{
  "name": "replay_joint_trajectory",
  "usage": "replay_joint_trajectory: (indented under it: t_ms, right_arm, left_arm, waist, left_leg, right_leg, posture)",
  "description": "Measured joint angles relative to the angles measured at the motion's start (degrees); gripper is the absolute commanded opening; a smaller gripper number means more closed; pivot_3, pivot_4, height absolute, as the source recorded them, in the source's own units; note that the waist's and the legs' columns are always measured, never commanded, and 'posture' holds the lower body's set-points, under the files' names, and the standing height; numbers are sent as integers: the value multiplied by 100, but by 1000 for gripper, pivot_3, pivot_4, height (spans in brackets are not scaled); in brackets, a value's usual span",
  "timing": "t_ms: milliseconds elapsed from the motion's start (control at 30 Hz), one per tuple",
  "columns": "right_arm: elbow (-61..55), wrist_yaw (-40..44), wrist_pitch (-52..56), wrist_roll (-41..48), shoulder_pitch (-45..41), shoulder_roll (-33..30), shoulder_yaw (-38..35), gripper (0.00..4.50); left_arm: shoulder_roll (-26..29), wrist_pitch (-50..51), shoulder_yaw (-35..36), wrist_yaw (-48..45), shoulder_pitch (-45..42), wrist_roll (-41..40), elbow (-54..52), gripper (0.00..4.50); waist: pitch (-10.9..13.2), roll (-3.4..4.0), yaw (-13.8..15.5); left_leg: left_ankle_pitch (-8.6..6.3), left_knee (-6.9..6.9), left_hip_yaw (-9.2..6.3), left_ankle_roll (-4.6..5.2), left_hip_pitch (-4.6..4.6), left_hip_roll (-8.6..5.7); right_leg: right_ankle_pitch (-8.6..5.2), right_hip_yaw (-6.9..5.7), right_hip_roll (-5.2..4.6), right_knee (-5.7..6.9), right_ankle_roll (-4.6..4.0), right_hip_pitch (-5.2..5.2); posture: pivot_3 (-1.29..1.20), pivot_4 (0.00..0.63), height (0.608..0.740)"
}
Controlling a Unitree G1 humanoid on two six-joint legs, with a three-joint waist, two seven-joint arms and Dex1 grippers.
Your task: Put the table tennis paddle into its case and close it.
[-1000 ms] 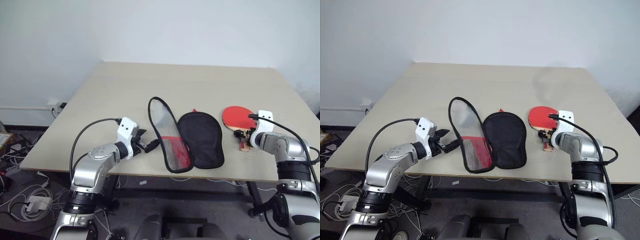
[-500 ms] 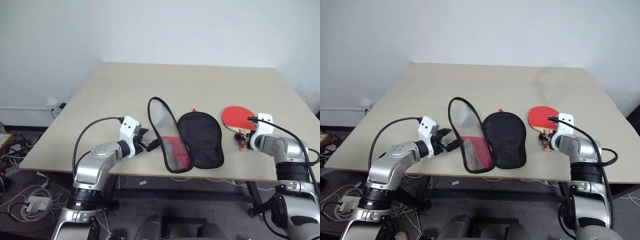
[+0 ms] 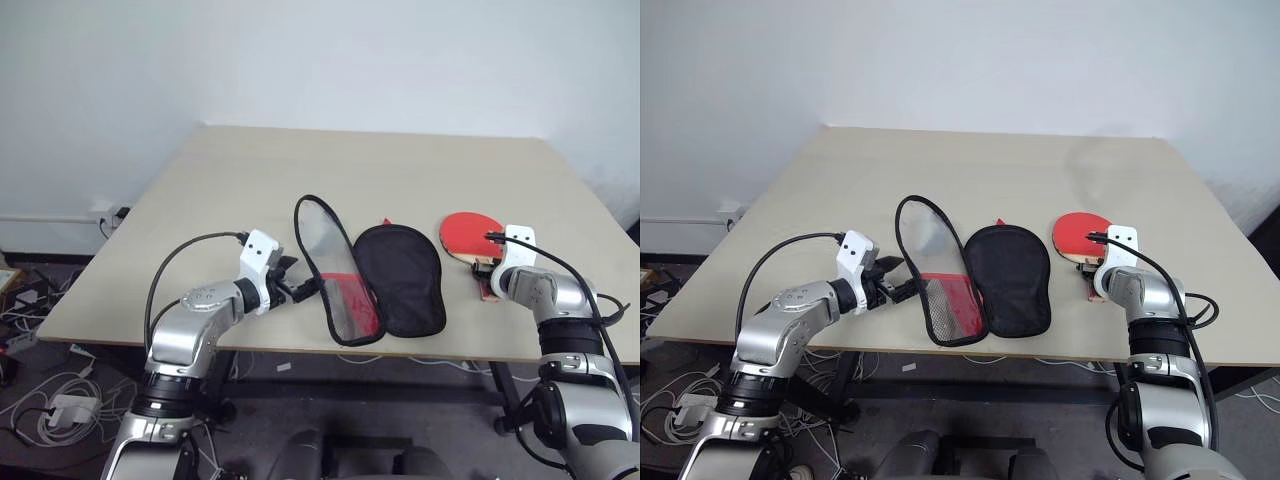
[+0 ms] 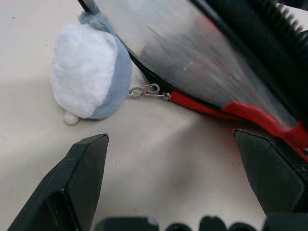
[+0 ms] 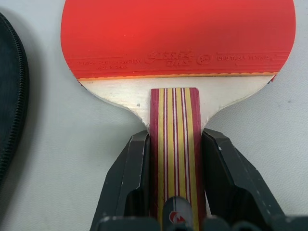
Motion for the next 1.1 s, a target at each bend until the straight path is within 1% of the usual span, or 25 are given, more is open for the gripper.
replay_joint_trajectory:
  t_ms: [100,167,267,367,433,567,667,767,833,967,1100]
  right_arm:
    - [-185,75,102,-1,94,-145,4,1164]
    - [-594,161,380,37,217,-294,-15,1164]
    - [-1599,285,1111,260,372,-487,-147,1164]
    - [-2668,251,1922,496,389,-430,-440,1164]
    - [-3271,133,2399,573,388,-195,-582,1164]
    - [-4112,-192,3312,602,392,768,-704,1164]
    - [-4614,-414,3769,568,445,1518,-659,1164]
    - [-5026,-572,3942,561,678,2063,-513,1164]
    - [-5199,-652,3942,548,861,2238,-437,1164]
    - [-5320,-776,3942,448,1243,2303,-322,1164]
    - [-5351,-851,3865,309,1353,2428,-221,1164]
  left_arm:
    - [-12,-2,-2,1,-17,4,50,4500]
    - [-25,-3,-9,3,-20,6,73,4500]
    - [-51,-5,-13,5,-21,6,89,4500]
    - [-68,-8,-46,-20,-26,7,137,4500]
    - [-68,-16,-83,-44,-27,11,186,4500]
    - [-109,-39,-182,-59,-66,21,333,4500]
    - [-110,-82,-193,-81,-137,44,409,4500]
    - [-117,-127,-220,-116,-210,103,494,4500]
    - [-119,-155,-233,-146,-223,111,523,4500]
    - [-124,-170,-241,-187,-233,124,576,4500]
    - [-157,-178,-246,-213,-297,130,584,4500]
  waist:
    - [3,11,24]
    - [4,18,31]
    - [2,25,26]
    - [1,26,12]
    - [1,26,16]
    - [1,26,27]
    - [1,26,46]
    - [0,24,46]
    - [0,24,47]
    - [0,24,30]
    - [-1,23,30]
  left_leg:
    - [1,-6,1,2,-3,-6]
    - [1,-9,1,2,-11,-5]
    - [4,-10,3,-1,-20,-2]
    - [5,-11,4,-3,-19,5]
    - [5,-11,3,-3,-19,6]
    - [5,-11,8,-2,-24,4]
    - [6,-8,20,-2,-39,1]
    - [6,-8,29,-2,-39,1]
    - [6,-8,30,-3,-39,2]
    - [7,-11,36,-9,-39,7]
    - [11,-16,36,-15,-37,13]
  right_leg:
    - [0,1,-7,-1,0,-6]
    - [0,3,-7,-2,0,-12]
    - [0,5,-5,4,0,-12]
    - [0,7,0,9,0,-14]
    - [0,6,1,9,0,-14]
    - [0,6,-2,22,0,-31]
    - [0,1,-11,51,0,-72]
    - [0,-1,-13,54,0,-78]
    - [0,-5,-13,54,0,-80]
    - [0,-5,-12,56,0,-88]
    - [0,-6,-6,58,0,-91]
  posture:
    - [0,0,715]
    - [0,0,715]
    - [0,0,715]
    - [0,0,715]
    - [0,0,715]
    - [0,0,715]
    - [0,0,715]
    - [0,0,715]
    - [0,0,715]
    - [0,0,715]
    - [0,0,715]
